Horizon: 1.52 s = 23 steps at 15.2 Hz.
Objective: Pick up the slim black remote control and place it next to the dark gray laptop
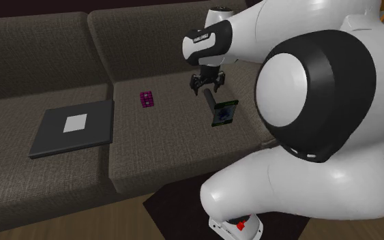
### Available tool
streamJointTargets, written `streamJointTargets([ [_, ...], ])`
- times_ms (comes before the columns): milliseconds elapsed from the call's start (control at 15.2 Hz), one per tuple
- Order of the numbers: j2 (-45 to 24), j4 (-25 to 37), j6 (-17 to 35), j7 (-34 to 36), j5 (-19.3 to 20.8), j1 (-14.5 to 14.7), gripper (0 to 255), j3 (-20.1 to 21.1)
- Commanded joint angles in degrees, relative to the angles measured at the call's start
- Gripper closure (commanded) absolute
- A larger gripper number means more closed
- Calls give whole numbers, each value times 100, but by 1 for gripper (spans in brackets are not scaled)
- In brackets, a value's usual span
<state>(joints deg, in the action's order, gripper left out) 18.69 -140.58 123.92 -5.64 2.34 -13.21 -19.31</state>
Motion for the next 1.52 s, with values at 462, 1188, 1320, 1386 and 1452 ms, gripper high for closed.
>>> streamJointTargets([
  [462,-1171,75,891,-414,-467,-191,0,-549],
  [1188,-1509,-78,1346,-578,-694,-145,0,-565],
  [1320,-1508,-78,1345,-577,-694,-145,0,-565],
  [1386,-1508,-78,1345,-577,-694,-145,255,-565],
  [1452,-1508,-78,1345,-577,-694,-145,255,-565],
])
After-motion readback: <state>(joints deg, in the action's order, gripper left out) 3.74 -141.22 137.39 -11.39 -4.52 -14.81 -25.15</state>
